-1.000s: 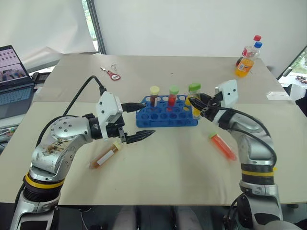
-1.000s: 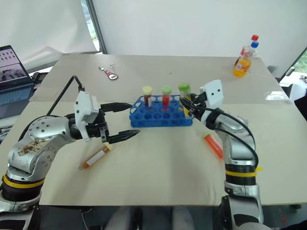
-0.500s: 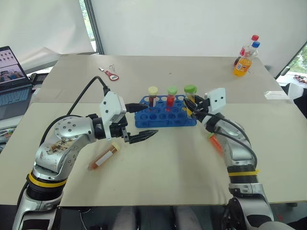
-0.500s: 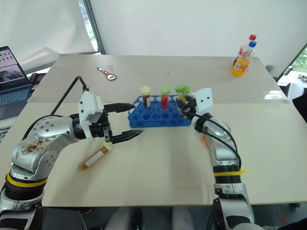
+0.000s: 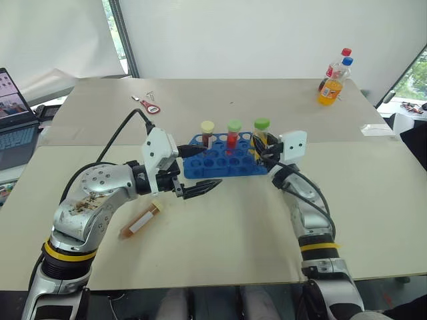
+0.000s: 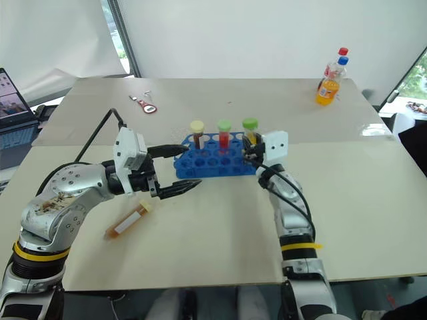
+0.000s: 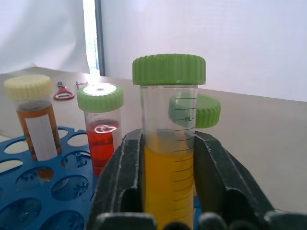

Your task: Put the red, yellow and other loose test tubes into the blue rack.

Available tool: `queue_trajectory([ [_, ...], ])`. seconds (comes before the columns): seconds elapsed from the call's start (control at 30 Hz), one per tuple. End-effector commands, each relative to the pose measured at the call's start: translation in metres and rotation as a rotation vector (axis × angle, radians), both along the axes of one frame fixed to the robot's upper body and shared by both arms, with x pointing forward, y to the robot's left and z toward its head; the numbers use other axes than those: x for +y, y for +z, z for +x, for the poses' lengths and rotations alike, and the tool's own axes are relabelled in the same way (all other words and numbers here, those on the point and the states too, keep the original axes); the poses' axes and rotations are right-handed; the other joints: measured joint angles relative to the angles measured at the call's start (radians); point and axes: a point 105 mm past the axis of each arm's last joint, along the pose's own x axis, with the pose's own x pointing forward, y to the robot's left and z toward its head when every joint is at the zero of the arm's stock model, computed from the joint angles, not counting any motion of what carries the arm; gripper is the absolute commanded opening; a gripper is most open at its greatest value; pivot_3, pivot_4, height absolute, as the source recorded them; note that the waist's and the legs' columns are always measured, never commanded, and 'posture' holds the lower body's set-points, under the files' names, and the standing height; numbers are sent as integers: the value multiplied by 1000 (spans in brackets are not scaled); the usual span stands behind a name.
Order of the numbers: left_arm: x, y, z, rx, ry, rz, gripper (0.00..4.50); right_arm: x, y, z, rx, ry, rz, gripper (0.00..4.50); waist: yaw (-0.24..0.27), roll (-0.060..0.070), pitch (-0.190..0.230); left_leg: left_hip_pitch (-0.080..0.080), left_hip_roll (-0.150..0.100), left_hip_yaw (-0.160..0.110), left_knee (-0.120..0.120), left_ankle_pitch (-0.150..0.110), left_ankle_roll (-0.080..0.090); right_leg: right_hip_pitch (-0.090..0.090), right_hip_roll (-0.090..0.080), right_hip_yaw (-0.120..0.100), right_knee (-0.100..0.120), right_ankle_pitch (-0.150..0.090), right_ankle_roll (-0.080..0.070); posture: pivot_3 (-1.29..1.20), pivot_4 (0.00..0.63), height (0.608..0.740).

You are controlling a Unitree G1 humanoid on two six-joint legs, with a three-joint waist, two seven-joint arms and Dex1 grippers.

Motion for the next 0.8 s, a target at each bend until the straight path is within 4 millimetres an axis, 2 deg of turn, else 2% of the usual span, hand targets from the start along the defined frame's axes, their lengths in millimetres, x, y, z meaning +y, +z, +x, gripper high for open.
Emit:
queue_trajectory([
  [0.03, -4, 7, -3, -30, -4, -17, 4500, -2, -3, -4, 8, 2, 17, 3018, 2, 0, 0, -1, 0, 0, 0, 0, 0, 0, 0, 0, 0, 0, 0, 0, 150, 733],
  [0.17, -5, 7, -1, -33, 4, -20, 4500, -8, 1, -7, 9, 1, -7, 4364, 1, 0, 0, -3, -1, 0, -1, 0, 0, -2, -1, 0, 0, 0, 0, 0, 150, 733],
  [0.2, -5, 7, 0, -34, 5, -20, 4500, -10, 4, -9, 3, 8, -17, 4463, 1, 0, 0, -3, -1, 0, -1, 0, 0, -2, -1, 0, 0, 0, 0, 0, 150, 733],
  [0.4, -5, 4, 3, -39, 9, -23, 4500, -31, 9, -20, 25, -3, -54, 4463, 3, 0, 0, -3, -1, -1, -1, 0, 0, -2, -1, 0, -1, 0, 0, 0, 150, 733],
  [0.47, -5, 4, 3, -43, 7, -23, 4500, -31, 7, -21, 43, 3, -41, 4463, 3, 0, 0, -2, -1, -1, -2, 0, 0, -2, -1, 0, -1, 0, 0, 0, 150, 733],
  [0.63, -8, 5, 4, -53, -7, -19, 4500, -10, 10, -25, 65, 102, -16, 4463, 0, 0, 0, -2, -1, -1, -2, 0, 0, -3, -1, 0, -1, 0, 0, 0, 150, 733],
  [0.7, -8, 6, 4, -56, -5, -17, 4500, -13, 14, -28, 70, 105, -16, 4463, 1, 0, 0, -2, -1, -1, -2, 0, 0, -3, -1, 0, -1, 0, 0, 0, 150, 733],
  [0.8, -5, 5, 3, -57, -3, 2, 4500, -22, 16, -40, 99, 151, -107, 4463, 10, 0, 0, -3, -2, -1, -2, 0, 0, -3, -2, 0, -1, 0, 0, 0, 150, 733],
])
